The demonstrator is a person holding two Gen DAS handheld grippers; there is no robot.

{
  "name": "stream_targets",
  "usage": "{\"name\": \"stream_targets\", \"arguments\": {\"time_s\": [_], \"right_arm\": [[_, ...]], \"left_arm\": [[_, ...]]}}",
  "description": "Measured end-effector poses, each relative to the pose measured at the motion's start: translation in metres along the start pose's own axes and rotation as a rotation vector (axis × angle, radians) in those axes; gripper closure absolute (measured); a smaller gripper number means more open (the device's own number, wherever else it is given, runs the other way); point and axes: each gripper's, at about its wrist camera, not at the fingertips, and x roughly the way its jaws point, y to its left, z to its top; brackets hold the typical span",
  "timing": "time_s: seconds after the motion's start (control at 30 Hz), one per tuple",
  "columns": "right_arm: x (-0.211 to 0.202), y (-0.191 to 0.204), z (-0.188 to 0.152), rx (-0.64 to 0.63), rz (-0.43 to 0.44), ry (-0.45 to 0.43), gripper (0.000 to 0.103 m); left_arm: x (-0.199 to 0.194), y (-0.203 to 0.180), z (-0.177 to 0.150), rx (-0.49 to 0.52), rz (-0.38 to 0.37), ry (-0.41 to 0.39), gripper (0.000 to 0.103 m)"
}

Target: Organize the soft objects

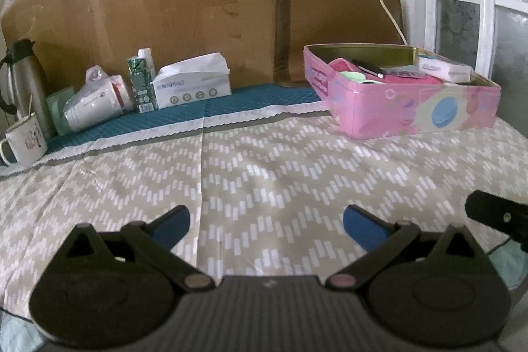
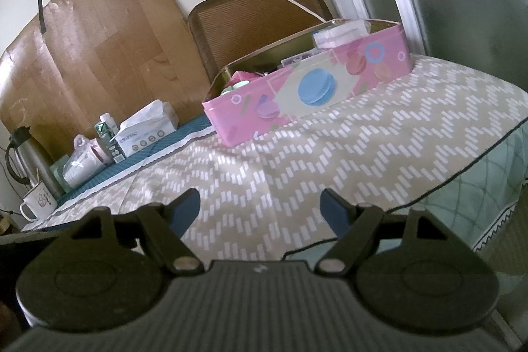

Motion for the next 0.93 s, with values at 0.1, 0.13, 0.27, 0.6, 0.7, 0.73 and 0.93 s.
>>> {"name": "stream_targets", "arguments": {"time_s": [0.1,0.13,0.27,0.6,0.7,0.73,0.93], "right_arm": [[0.0,-0.001,0.0,0.002,0.0,0.0,0.021],[0.0,-0.001,0.0,0.003,0.0,0.0,0.021],[0.0,-0.002,0.0,0.007,-0.001,0.001,0.021],[0.0,-0.004,0.0,0.011,0.0,0.004,0.021],[0.0,-0.004,0.0,0.01,0.001,0.003,0.02],[0.0,-0.004,0.001,0.01,0.001,0.003,0.02],[0.0,-0.005,0.0,0.008,0.001,0.004,0.02]], "left_arm": [[0.0,-0.005,-0.001,0.024,0.011,0.0,0.0],[0.0,-0.006,-0.002,0.028,0.014,0.0,0.0],[0.001,-0.008,-0.003,0.047,0.033,-0.003,0.0],[0.002,-0.01,-0.004,0.059,0.019,0.015,0.0],[0.003,-0.011,-0.005,0.063,0.015,0.025,0.0],[0.003,-0.012,-0.005,0.065,0.01,0.023,0.0],[0.0,-0.013,-0.006,0.077,-0.026,0.008,0.0]]}}
